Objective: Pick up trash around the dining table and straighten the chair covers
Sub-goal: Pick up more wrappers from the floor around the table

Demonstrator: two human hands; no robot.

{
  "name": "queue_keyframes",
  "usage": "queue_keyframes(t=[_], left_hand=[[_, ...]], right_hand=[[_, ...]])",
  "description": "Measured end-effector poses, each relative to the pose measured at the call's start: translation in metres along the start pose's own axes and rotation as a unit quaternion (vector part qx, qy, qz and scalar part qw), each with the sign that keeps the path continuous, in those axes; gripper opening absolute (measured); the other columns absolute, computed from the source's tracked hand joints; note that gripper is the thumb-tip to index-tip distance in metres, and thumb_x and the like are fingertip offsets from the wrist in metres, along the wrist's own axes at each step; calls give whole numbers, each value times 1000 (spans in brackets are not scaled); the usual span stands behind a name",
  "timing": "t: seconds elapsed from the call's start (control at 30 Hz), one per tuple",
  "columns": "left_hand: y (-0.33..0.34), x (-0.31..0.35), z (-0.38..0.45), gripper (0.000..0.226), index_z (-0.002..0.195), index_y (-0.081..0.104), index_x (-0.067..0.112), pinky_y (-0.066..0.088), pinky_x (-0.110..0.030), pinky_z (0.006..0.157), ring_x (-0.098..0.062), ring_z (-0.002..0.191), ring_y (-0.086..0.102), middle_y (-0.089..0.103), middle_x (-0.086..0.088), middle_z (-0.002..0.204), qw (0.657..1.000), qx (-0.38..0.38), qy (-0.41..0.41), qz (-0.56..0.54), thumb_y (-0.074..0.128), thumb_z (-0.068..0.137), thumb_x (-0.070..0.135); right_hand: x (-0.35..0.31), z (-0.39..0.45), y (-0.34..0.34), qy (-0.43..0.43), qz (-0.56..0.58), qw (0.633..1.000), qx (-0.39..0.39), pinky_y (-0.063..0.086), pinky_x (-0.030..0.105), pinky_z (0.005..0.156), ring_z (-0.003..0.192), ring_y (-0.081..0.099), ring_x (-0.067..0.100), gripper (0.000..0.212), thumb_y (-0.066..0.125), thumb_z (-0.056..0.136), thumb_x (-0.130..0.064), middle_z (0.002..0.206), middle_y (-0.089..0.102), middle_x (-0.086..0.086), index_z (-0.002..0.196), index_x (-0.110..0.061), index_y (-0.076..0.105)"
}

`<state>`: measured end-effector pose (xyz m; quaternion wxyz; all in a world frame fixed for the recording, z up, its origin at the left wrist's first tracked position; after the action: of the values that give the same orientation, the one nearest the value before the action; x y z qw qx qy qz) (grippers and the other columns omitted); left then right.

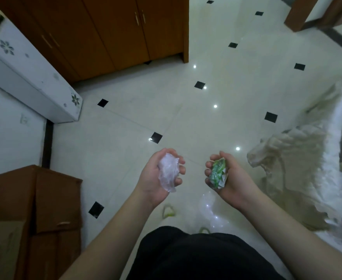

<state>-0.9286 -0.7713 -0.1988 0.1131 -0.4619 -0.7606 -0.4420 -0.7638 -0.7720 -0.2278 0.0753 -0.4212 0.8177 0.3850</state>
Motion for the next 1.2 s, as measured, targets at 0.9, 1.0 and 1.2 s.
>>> queue_keyframes(t=[0.9, 1.0, 1.2], left_hand=[[181, 244, 435, 21, 77, 58, 15, 36, -20, 45, -17, 58, 53, 57, -6, 73, 971, -139, -115, 155, 50, 82, 33], [238, 250, 483, 19, 76, 60, 15, 37, -20, 45, -18, 60, 52, 57, -7, 75, 969, -143, -127, 157, 55, 77, 33], [343, 263, 570, 19, 79, 58, 15, 38, -20, 45, -17, 60, 52, 57, -6, 75, 962, -175, -137, 159, 54, 79, 34]], right_hand=[[-347, 295, 62, -104, 147, 978, 106, 46, 23, 50, 55, 54, 17, 26, 46, 95, -33, 67, 57, 5, 82, -13, 56], [-409, 308, 44, -112, 157, 974, 120, 44, 24, 52, 55, 54, 16, 26, 46, 95, -33, 68, 58, 5, 81, -13, 56], [-522, 345, 10, -126, 161, 969, 139, 43, 21, 48, 54, 54, 16, 27, 45, 95, -33, 69, 57, 5, 79, -14, 55]])
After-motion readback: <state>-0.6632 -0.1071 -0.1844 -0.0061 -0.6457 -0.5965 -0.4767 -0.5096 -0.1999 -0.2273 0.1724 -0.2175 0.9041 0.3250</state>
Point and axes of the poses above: each hand's wrist, its own z-axis towards the middle knuckle, its own y-axis out of the palm, x = y × z, the point moved 4 cm from there along z, towards the middle knuckle
